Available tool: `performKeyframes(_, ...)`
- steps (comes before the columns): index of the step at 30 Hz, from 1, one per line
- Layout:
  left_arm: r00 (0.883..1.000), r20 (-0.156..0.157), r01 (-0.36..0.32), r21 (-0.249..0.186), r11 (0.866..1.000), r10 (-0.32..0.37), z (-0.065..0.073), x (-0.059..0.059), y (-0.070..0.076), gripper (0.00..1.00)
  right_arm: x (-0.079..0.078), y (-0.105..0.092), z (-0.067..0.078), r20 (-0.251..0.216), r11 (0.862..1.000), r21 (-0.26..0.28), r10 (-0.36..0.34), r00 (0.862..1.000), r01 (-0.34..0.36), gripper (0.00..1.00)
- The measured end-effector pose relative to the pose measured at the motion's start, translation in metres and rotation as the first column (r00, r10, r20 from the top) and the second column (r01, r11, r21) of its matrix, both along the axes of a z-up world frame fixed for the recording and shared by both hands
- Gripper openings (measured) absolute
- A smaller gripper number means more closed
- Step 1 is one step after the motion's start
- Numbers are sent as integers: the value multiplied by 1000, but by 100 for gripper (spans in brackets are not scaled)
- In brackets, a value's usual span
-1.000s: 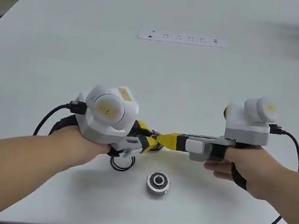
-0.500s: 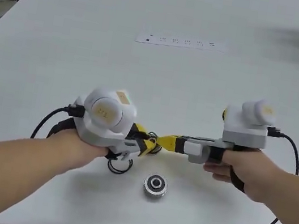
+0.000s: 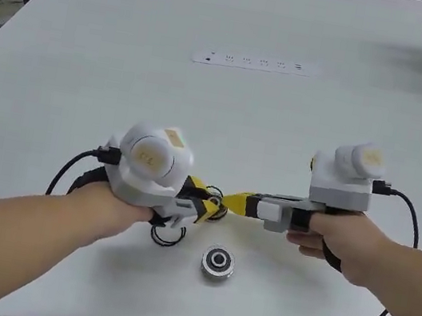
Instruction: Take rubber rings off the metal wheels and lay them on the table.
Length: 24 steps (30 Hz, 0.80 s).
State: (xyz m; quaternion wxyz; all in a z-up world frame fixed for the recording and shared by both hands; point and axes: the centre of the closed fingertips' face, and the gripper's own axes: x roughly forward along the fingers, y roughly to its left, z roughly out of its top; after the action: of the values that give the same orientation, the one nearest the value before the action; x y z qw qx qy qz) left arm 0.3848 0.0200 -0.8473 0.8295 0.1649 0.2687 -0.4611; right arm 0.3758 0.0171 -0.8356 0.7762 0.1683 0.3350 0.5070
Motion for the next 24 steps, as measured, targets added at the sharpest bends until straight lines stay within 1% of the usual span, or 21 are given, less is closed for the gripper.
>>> performKeyframes(2,1000,0,6,-2,1000,-6,1,-1,0,16,0,0,-1,-2,1000,-1,2,1000,-2,0)
performKeyframes(5,1000,10,23,-2,1000,-23,5,-3,-1,18,0,0,-1,-1,1000,-2,1,1000,-1,0)
performKeyframes(12,999,17,30,-33,999,-30,16,-6,0,21,2,1,2,3,1000,6,-5,1000,5,0)
performKeyframes(17,999,25,32,-58,998,-31,26,-9,4,23,0,2,4,3,1000,11,-3,1000,3,0)
performKeyframes(24,999,37,33,-72,997,-30,36,-13,14,28,-1,4,11,6,1000,27,-3,1000,3,0)
